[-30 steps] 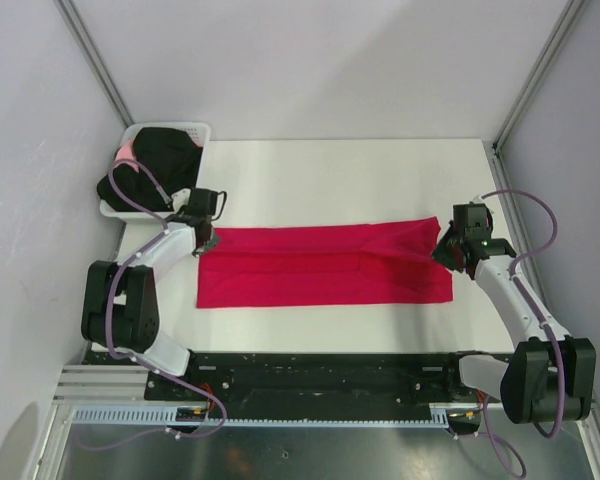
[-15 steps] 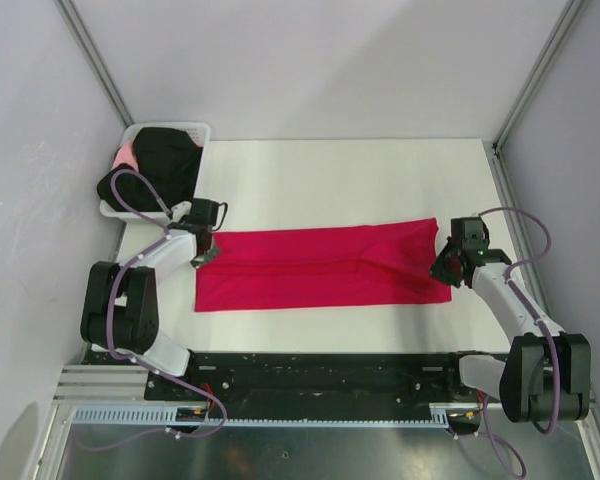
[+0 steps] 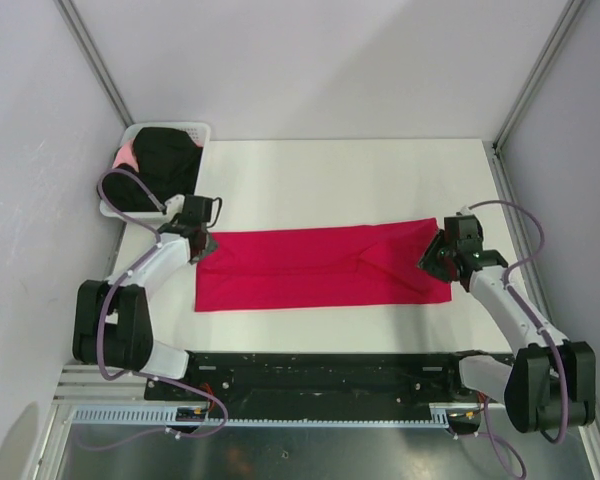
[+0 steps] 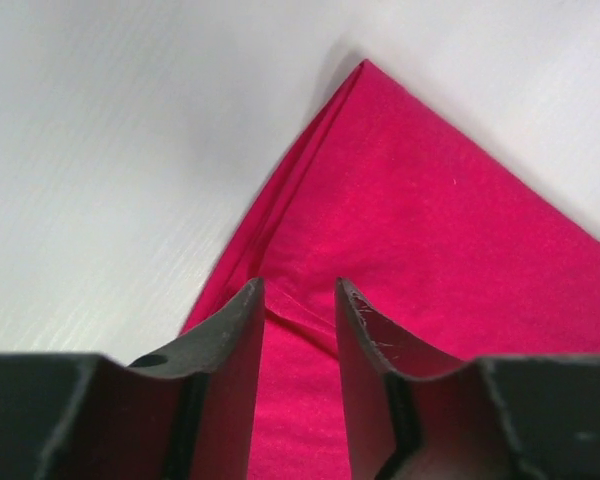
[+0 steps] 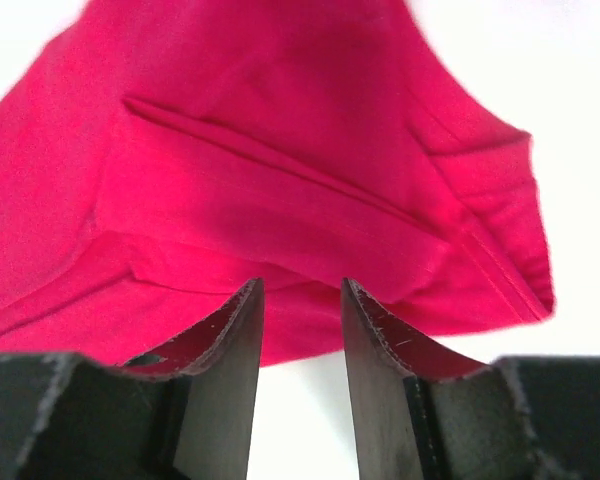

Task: Fold and stack the t-shirts
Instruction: Fold the other side of the tshirt into a rectangle

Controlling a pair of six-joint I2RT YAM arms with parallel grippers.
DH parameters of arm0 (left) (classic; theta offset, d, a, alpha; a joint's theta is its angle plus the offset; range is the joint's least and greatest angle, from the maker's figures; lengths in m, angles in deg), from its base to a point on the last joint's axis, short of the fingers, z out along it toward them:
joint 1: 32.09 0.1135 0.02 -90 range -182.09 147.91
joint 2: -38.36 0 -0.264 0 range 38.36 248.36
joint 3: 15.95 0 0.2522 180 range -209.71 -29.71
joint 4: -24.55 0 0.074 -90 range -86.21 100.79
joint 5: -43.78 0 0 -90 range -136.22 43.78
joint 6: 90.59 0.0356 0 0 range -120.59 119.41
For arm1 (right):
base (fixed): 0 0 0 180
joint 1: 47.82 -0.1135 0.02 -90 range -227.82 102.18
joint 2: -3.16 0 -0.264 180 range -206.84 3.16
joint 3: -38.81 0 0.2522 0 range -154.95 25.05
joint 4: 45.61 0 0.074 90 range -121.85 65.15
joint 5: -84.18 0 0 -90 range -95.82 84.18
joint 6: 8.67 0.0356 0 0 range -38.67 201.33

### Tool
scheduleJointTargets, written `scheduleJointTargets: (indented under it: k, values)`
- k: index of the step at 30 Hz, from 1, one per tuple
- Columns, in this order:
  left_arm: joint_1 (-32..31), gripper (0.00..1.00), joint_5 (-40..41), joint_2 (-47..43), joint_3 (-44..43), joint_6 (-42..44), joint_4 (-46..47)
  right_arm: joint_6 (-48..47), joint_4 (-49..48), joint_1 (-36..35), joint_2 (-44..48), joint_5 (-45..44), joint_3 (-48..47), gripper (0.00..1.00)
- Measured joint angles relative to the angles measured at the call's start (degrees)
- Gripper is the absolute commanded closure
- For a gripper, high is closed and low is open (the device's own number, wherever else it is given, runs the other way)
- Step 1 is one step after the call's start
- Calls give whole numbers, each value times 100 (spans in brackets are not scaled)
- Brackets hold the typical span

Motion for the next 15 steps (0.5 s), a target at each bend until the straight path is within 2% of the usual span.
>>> scheduleJointTargets:
  k: [6, 15]
  values:
    - [-72, 74, -289, 208, -111, 11, 35, -269, -577, -472, -831, -127, -463, 59]
    - [11, 77, -323, 916, -92, -203, 68, -605, -1200, -763, -2299, -131, -1086, 56]
